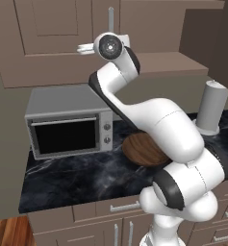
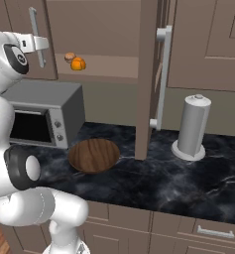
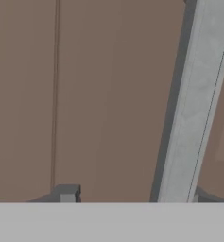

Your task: Open the cabinet. Pick the orange and tangerine from the cabinet and place them into the bowl. Then close the cabinet.

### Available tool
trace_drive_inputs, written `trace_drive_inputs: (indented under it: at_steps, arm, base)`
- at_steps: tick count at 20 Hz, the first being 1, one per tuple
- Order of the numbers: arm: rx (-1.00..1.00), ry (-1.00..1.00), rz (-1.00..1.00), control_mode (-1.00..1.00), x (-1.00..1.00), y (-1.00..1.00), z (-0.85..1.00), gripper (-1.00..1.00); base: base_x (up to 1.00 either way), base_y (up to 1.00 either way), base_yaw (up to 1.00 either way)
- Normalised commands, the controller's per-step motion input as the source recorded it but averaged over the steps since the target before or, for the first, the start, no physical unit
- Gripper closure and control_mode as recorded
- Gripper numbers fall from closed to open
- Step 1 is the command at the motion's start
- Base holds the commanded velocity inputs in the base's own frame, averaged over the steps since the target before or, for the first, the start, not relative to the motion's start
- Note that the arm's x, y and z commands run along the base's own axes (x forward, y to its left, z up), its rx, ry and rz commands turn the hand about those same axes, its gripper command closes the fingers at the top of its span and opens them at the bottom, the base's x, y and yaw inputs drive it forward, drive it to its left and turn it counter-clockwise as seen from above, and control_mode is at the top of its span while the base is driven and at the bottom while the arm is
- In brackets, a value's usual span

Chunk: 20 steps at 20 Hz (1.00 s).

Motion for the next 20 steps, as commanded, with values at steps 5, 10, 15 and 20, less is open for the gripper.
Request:
trace_drive_inputs:
  at_steps: [5, 10, 15, 20]
  arm:
    - [0.00, 0.00, 0.00, -1.00, 0.33, 0.00, -0.08, 1.00]
    - [0.00, 0.01, 0.00, -1.00, 0.05, 0.00, 0.00, 1.00]
    - [0.00, 0.00, 0.00, -1.00, 0.00, 0.03, -0.05, 1.00]
    - [0.00, -0.01, -0.02, -1.00, 0.00, 0.26, -0.01, 1.00]
  base:
    - [0.00, 0.00, 0.00]
    - [0.00, 0.00, 0.00]
    - [0.00, 0.00, 0.00]
    - [0.00, 0.00, 0.00]
